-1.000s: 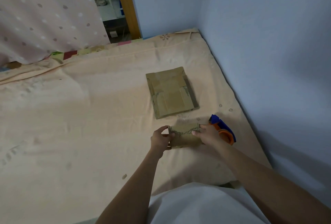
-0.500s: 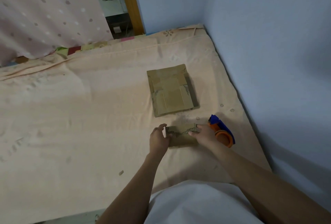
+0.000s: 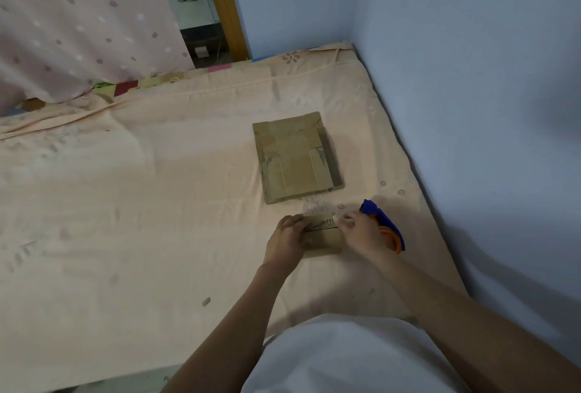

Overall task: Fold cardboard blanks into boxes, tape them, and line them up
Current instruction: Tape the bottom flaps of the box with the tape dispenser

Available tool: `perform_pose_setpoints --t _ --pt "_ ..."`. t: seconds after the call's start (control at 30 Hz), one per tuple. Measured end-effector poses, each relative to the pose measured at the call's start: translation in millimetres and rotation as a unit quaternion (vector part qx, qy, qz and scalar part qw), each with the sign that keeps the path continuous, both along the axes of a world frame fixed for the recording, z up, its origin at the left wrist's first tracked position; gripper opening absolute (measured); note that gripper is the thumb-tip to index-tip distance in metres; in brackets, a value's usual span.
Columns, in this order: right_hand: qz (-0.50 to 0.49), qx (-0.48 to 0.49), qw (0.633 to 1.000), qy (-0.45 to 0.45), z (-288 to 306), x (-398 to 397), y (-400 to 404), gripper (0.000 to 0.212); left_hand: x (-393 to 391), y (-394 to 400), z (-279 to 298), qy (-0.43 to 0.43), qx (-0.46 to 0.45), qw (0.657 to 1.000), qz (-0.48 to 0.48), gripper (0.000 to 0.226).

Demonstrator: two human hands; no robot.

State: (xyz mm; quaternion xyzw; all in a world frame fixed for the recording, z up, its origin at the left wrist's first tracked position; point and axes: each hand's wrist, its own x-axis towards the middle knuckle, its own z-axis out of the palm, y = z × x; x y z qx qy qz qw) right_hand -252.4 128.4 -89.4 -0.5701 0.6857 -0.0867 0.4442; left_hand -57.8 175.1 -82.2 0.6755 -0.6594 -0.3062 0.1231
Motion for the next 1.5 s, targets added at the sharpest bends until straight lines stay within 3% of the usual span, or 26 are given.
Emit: perform_pose_setpoints --t 0.13,0.23,0.43,0.8,1.1,1.37,1.5 --pt "-0.027 -0.152 0.974 0.165 -3.7 -34.2 -2.7 0.021 4.7 1.7 -2.0 0.017 0.007 1.0 0.006 0.052" --pt "-0.017 -0.072 0.959 0.273 -4.7 -51.5 -4.1 0.038 4.6 4.2 -4.7 0.016 0.007 1.0 0.007 0.051" --pt "-0.013 0.062 0.966 0.253 -18.6 -67.9 0.0 0.031 4.7 2.5 -5.6 0.02 0.019 1.0 0.011 0.053" --pt "-0.047 0.016 0.969 0.244 -13.9 -72.8 -5.6 0.016 5.2 4.1 -8.0 0.016 0.03 0.999 0.009 0.055" --pt "-0.208 0.052 0.977 0.02 3.1 -52.0 -24.6 0.022 2.1 6.8 -5.3 -0.074 -0.014 0.994 -0.081 0.048" --pt "-0.215 0.052 0.963 -0.155 14.7 -11.2 -36.6 0.012 5.3 6.1 -8.8 -0.022 -0.051 0.996 -0.073 0.043" --pt "-0.201 0.072 0.949 -0.231 27.3 17.5 -31.1 0.016 3.7 0.1 -6.7 0.041 -0.027 0.999 -0.003 0.033"
